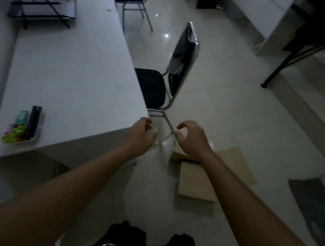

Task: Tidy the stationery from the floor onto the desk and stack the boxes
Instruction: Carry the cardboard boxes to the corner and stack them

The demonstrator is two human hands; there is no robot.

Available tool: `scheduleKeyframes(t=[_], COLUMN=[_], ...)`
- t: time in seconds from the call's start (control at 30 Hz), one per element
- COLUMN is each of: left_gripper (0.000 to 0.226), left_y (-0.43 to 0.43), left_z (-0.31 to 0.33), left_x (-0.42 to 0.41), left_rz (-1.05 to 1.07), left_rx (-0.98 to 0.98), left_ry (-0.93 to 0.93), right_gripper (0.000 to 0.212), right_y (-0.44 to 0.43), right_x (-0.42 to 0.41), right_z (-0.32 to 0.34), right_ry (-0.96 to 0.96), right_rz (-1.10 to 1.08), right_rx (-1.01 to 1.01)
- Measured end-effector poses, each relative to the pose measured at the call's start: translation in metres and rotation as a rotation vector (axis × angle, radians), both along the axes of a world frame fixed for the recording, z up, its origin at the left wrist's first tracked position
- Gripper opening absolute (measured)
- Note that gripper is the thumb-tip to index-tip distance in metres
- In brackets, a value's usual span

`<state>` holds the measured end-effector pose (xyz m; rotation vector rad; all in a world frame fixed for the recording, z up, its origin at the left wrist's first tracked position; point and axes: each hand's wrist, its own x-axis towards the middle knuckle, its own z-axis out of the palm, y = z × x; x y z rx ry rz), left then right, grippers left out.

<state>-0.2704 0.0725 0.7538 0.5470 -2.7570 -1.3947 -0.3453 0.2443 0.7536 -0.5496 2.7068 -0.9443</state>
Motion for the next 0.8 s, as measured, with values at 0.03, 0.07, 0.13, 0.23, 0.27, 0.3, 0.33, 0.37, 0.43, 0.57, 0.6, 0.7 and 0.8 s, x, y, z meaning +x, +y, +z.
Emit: scheduleKeyframes(t=[0.03, 0.07, 0.13, 0.23, 0.27, 0.3, 0.33, 0.37, 0.43, 0.57, 0.6, 0.7, 0.8], left_gripper=[0.041, 0.041, 0.042, 0.042, 0.042, 0.042, 0.042, 0.043, 0.042, 0.036, 0.037, 0.039, 0.038], left_y=[0.023, 0.038, 0.081, 0.137, 0.156, 0.174, 0.193, 0.209, 0.25, 0.292, 0.302, 0.31, 0.31], left_z=[-0.004, -0.008, -0.016, -0.03, -0.034, -0.037, -0.041, -0.044, -0.051, -0.066, -0.071, -0.08, -0.092], left_x=[-0.005, -0.007, -0.015, -0.02, -0.021, -0.022, -0.023, -0.023, -0.028, -0.032, -0.036, -0.044, -0.057], left_rz=[-0.025, -0.036, -0.063, -0.1, -0.104, -0.103, -0.097, -0.091, -0.08, -0.045, -0.031, 0.002, 0.016], left_rx=[0.015, 0.027, 0.042, 0.036, 0.046, 0.066, 0.087, 0.103, 0.135, 0.147, 0.148, 0.137, 0.124], left_ry=[-0.01, -0.019, -0.036, -0.057, -0.073, -0.089, -0.106, -0.124, -0.159, -0.218, -0.236, -0.261, -0.286], right_gripper=[0.021, 0.02, 0.019, 0.019, 0.018, 0.017, 0.017, 0.017, 0.018, 0.016, 0.016, 0.016, 0.017], right_y=[0.026, 0.045, 0.094, 0.16, 0.181, 0.202, 0.222, 0.239, 0.282, 0.339, 0.352, 0.367, 0.369], right_x=[0.002, 0.004, 0.008, 0.009, 0.009, 0.008, 0.007, 0.007, 0.002, -0.006, -0.011, -0.023, -0.036], right_z=[-0.003, -0.006, -0.012, -0.022, -0.026, -0.029, -0.03, -0.032, -0.035, -0.047, -0.052, -0.066, -0.082], right_ry=[-0.003, -0.009, -0.036, -0.081, -0.092, -0.105, -0.119, -0.131, -0.154, -0.186, -0.205, -0.25, -0.308], right_rz=[-0.037, -0.063, -0.11, -0.165, -0.179, -0.19, -0.198, -0.202, -0.211, -0.223, -0.222, -0.231, -0.236], right_rx=[-0.001, 0.0, 0.005, 0.014, 0.021, 0.027, 0.04, 0.05, 0.074, 0.077, 0.08, 0.088, 0.104])
